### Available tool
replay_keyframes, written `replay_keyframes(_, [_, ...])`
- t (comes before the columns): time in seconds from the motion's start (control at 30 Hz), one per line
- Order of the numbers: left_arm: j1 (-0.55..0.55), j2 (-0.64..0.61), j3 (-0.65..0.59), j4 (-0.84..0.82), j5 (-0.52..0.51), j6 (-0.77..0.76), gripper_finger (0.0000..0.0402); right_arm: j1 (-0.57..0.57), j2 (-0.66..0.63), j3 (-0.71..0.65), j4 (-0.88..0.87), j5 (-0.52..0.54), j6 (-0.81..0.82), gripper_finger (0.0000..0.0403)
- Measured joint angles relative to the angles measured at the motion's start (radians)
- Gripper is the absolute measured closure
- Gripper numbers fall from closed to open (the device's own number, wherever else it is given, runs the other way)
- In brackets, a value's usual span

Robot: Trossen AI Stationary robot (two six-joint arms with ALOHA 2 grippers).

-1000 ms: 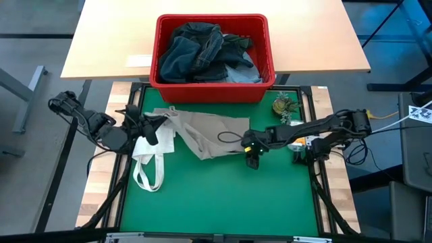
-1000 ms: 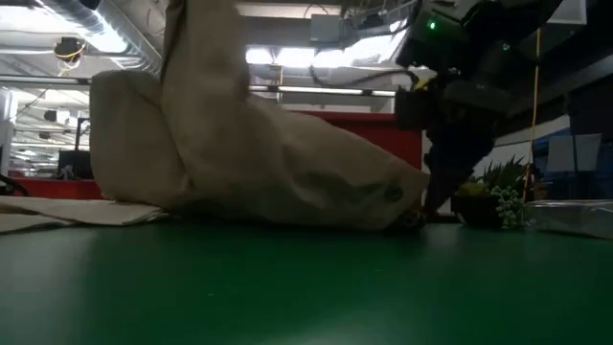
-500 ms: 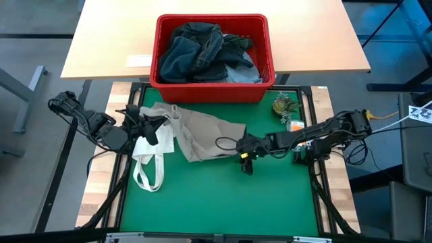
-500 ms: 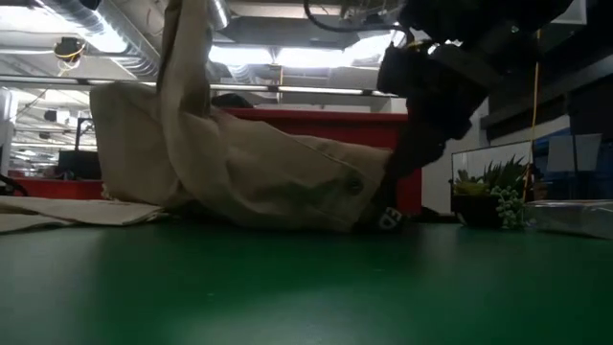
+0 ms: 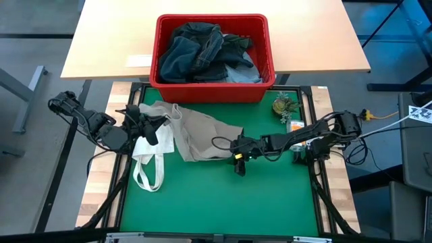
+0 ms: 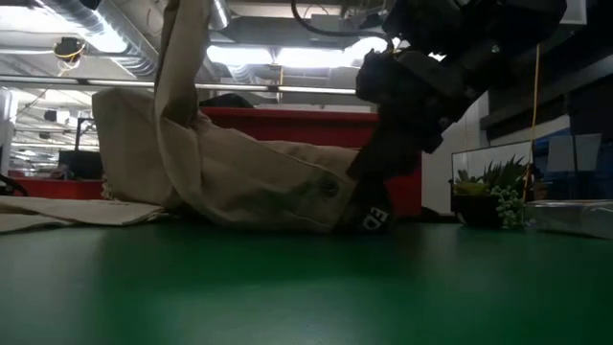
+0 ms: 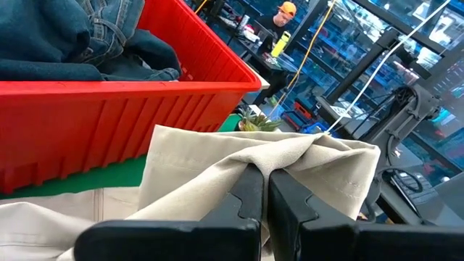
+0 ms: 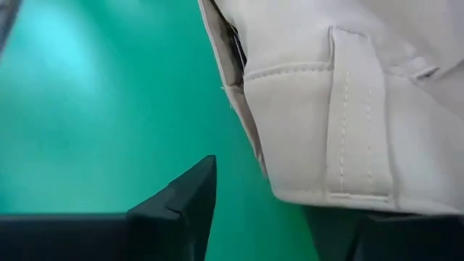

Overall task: Fold Laundry from Bin
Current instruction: Fold the gray shorts

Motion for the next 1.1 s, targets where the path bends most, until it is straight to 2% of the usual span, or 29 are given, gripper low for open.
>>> replay_keyframes(0.1, [0.0, 0.0, 0.0, 0.0, 0.002, 0.0, 0.0401, 0.0, 0.011, 0.0, 0.061, 0.0, 0.0, 0.0282])
replay_keyframes(0.23, [0.0, 0.0, 0.0, 0.0, 0.022, 0.0, 0.0401, 0.0, 0.004, 0.001, 0.068, -0.005, 0.0, 0.0376])
replay_keyframes(0.27, [0.0, 0.0, 0.0, 0.0, 0.025, 0.0, 0.0401, -0.004, -0.005, 0.001, 0.062, -0.013, -0.004, 0.0387])
replay_keyframes(0.43, [0.0, 0.0, 0.0, 0.001, 0.06, -0.001, 0.0401, -0.056, -0.102, 0.001, 0.006, -0.122, 0.025, 0.0376])
replay_keyframes(0.6, [0.0, 0.0, 0.0, 0.001, 0.072, -0.001, 0.0401, -0.137, -0.256, 0.002, -0.091, -0.167, 0.031, 0.0396])
replay_keyframes(0.87, [0.0, 0.001, 0.0, 0.0, 0.041, 0.0, 0.0401, -0.274, -0.469, 0.002, -0.164, -0.151, 0.076, 0.0391])
replay_keyframes(1.1, [0.028, 0.005, 0.0, -0.001, 0.02, 0.032, 0.0401, -0.372, -0.473, 0.002, -0.17, -0.033, 0.016, 0.0389])
